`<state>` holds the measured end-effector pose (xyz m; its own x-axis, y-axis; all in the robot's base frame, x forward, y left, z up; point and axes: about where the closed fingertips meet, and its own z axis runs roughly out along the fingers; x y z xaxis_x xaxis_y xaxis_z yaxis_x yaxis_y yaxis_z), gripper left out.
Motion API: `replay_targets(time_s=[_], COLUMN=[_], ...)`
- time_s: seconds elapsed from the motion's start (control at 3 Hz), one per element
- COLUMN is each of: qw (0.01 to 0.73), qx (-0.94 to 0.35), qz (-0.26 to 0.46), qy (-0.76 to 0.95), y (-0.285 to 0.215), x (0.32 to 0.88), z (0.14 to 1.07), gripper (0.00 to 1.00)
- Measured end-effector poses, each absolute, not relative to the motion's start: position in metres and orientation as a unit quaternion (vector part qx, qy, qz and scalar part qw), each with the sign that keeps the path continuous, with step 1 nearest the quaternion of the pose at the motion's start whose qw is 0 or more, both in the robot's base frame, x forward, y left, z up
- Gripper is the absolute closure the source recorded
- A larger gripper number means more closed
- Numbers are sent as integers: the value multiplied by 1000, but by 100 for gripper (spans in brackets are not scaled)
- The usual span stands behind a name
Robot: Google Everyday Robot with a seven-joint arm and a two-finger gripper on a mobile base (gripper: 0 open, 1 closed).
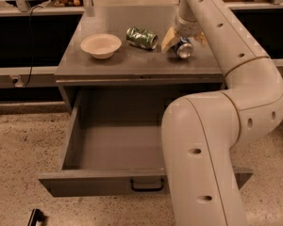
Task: Place pepsi can into top drawer
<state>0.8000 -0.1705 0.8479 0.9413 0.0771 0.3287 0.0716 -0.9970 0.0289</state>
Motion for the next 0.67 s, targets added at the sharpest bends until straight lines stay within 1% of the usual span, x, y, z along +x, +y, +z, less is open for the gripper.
replay_targets(time_s=[0.67], qw=[1], qx=[982], qz=[173], qy=[80], y=[-161], x=[810], z=[836], gripper=[66])
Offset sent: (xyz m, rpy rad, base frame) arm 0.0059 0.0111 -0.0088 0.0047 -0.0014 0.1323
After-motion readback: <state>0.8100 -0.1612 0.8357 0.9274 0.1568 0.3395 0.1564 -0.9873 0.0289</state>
